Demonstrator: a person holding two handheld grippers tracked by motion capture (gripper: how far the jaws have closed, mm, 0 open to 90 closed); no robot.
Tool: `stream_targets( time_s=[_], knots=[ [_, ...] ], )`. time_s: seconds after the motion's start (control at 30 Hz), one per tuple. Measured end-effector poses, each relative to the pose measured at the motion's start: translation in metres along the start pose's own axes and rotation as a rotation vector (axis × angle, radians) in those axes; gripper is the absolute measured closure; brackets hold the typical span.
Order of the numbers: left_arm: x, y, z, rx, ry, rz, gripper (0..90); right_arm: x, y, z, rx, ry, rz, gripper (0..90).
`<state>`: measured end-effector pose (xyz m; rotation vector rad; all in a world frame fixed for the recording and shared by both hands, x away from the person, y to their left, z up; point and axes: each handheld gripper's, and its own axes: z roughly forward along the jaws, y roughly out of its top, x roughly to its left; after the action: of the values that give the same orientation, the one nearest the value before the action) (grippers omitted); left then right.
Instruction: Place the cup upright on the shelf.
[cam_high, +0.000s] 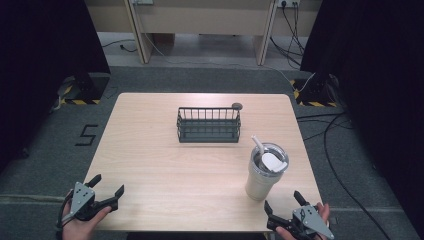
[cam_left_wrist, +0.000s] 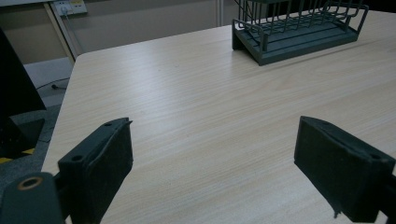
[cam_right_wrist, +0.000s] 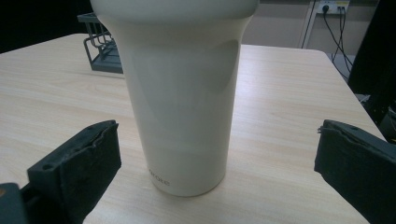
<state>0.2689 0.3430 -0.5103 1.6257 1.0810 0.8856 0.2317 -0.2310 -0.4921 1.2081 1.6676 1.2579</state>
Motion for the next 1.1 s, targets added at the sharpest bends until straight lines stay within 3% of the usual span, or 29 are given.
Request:
stream_targets(
  time_s=[0.3,1.1],
  knots=[
    [-0.001,0.001,-0.002,-0.008,-0.003,0.004,10.9,0.001,0.004,0.009,-0.002,0.003,0.007,0.9],
    [-0.001,0.002,-0.002,-0.010,-0.003,0.008,10.9,0.011,0.022,0.060,-0.012,0.045,-0.029,1.1]
  ],
)
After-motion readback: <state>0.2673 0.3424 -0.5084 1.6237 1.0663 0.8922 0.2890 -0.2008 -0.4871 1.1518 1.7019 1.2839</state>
